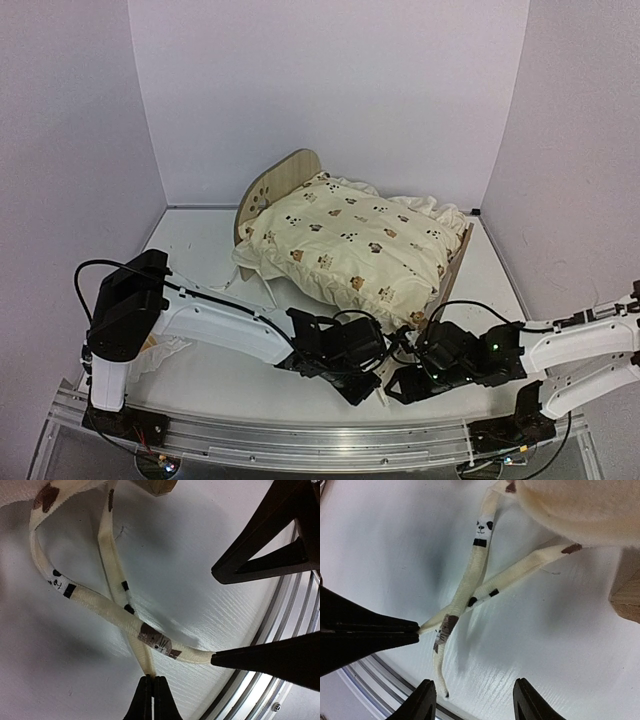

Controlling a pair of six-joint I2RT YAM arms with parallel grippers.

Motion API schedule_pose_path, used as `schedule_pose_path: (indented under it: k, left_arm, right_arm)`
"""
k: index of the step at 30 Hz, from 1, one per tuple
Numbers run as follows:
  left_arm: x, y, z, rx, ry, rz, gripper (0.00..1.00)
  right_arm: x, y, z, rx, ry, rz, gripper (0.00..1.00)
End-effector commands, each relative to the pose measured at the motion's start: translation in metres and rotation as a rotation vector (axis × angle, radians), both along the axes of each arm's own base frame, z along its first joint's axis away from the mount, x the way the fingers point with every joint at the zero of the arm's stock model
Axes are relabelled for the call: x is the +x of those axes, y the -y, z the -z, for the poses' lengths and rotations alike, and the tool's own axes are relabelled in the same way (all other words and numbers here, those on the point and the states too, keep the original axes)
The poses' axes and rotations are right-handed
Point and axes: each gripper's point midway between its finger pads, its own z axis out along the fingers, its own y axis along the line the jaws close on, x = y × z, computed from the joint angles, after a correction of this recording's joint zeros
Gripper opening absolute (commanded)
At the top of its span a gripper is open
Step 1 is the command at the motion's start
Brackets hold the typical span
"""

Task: Set up the pet bed

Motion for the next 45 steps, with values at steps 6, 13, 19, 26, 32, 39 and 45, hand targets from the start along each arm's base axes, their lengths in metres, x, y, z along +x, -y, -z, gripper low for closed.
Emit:
schedule_pose_path:
  k: [6, 13, 19, 26, 32, 39, 45]
  left_arm:
    - [0.001, 0.017, -0.024, -0.108, -0.009, 0.000, 0.00]
    - [0.000, 0.018, -0.025, -0.138, -0.040, -0.014, 0.00]
    - [0.005, 0.016, -0.025, -0.153, -0.056, -0.055, 0.00]
    - [0.015, 0.018, -0.021, -0.161, -0.075, -0.115, 0.00]
    - [0.019, 0.021, -0.028, -0.198, -0.085, -0.137, 0.00]
    - [0.019, 0.022, -0.027, -0.202, -0.088, -0.133, 0.00]
    - [0.018, 0.023, -0.028, -0.208, -0.088, -0.128, 0.00]
  right_arm:
    - [-0.008, -0.036, -0.006, 0.176, -0.041, -0.032, 0.46]
    - [-0.006, -0.038, -0.002, 0.217, -0.017, -0.013, 0.39]
    - [0.004, -0.018, -0.022, 0.293, 0.085, 0.061, 0.44]
    - [0.011, 0.011, -0.025, 0.338, 0.139, 0.176, 0.51]
    - [0.010, 0.010, -0.014, 0.310, 0.117, 0.177, 0.50]
    - [0.010, 0.001, -0.006, 0.292, 0.099, 0.160, 0.48]
    - [0.013, -0.005, -0.005, 0.287, 0.107, 0.156, 0.37]
